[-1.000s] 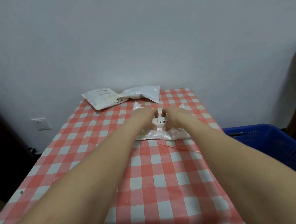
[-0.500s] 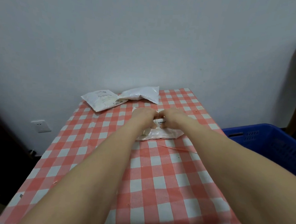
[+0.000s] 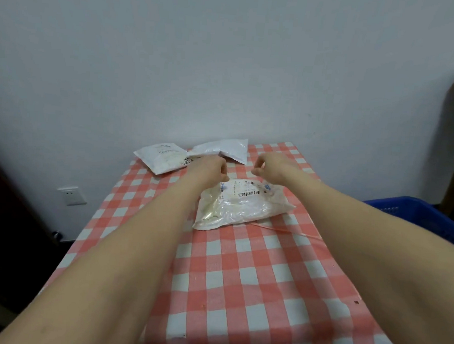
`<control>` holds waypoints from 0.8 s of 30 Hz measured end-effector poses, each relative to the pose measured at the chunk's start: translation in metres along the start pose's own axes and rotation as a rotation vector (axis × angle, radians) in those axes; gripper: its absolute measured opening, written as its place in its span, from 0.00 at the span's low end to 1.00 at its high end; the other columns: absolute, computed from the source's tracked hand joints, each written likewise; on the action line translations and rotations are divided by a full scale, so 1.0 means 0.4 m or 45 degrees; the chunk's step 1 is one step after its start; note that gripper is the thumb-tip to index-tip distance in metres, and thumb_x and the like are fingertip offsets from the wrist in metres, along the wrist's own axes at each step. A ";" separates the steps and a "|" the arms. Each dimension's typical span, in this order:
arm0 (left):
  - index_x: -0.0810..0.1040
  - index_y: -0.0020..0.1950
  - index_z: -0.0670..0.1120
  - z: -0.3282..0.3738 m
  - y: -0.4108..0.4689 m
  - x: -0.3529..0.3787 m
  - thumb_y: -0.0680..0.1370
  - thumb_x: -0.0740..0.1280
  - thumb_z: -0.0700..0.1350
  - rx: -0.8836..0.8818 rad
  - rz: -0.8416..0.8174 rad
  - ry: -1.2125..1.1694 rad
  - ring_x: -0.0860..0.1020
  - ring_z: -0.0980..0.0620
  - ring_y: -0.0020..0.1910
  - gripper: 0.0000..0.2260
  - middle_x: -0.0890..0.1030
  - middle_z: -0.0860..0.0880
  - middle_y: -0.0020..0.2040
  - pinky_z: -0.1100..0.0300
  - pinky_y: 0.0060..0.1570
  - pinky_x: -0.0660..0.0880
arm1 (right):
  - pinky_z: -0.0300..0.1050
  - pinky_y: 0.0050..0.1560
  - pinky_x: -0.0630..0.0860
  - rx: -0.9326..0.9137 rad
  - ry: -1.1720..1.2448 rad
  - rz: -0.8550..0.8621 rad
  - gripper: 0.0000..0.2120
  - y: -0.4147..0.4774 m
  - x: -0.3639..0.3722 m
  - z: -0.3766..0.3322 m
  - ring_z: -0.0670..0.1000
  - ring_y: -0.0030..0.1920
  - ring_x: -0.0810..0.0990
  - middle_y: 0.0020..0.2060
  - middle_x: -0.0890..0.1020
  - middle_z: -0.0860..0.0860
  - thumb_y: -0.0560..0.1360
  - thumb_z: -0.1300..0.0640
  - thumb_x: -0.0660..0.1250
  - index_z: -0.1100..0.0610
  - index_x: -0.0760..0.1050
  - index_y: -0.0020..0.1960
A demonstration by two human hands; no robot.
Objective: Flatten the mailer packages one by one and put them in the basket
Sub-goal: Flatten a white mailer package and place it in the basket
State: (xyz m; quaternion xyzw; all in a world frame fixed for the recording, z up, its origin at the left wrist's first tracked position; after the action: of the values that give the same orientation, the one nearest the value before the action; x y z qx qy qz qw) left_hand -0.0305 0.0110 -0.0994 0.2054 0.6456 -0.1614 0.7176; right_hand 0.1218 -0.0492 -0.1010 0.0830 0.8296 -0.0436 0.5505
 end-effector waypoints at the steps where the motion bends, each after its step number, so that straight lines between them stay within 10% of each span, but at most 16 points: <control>1: 0.76 0.57 0.49 0.000 0.007 -0.001 0.77 0.68 0.50 -0.009 0.001 -0.008 0.76 0.49 0.55 0.11 0.78 0.49 0.57 0.56 0.51 0.72 | 0.44 0.49 0.71 0.022 -0.009 0.033 0.13 0.001 -0.009 0.000 0.53 0.56 0.77 0.59 0.78 0.53 0.80 0.50 0.63 0.55 0.75 0.61; 8: 0.71 0.67 0.49 0.030 0.038 0.044 0.75 0.69 0.54 -0.009 -0.180 0.066 0.74 0.48 0.62 0.23 0.74 0.48 0.65 0.55 0.56 0.71 | 0.47 0.54 0.74 -0.001 -0.093 -0.239 0.24 0.040 0.070 -0.027 0.55 0.58 0.77 0.68 0.72 0.54 0.79 0.52 0.65 0.52 0.65 0.73; 24: 0.73 0.61 0.53 0.015 0.070 0.117 0.77 0.68 0.50 -0.027 -0.217 0.088 0.76 0.47 0.56 0.13 0.78 0.50 0.59 0.56 0.48 0.72 | 0.49 0.57 0.71 0.068 -0.217 -0.359 0.22 0.084 0.136 -0.002 0.55 0.54 0.72 0.66 0.73 0.56 0.80 0.54 0.63 0.59 0.64 0.71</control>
State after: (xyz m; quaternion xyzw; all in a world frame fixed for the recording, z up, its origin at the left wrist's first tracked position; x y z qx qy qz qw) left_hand -0.0061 0.0335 -0.1431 0.1476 0.6868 -0.2077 0.6807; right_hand 0.1067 -0.0111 -0.1503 -0.0236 0.7818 -0.1494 0.6048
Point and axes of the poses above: each hand's wrist, its own y-axis towards the middle knuckle, its own x-axis out of the palm, z = x × y, the point moved 5 cm from there along y, towards the middle knuckle
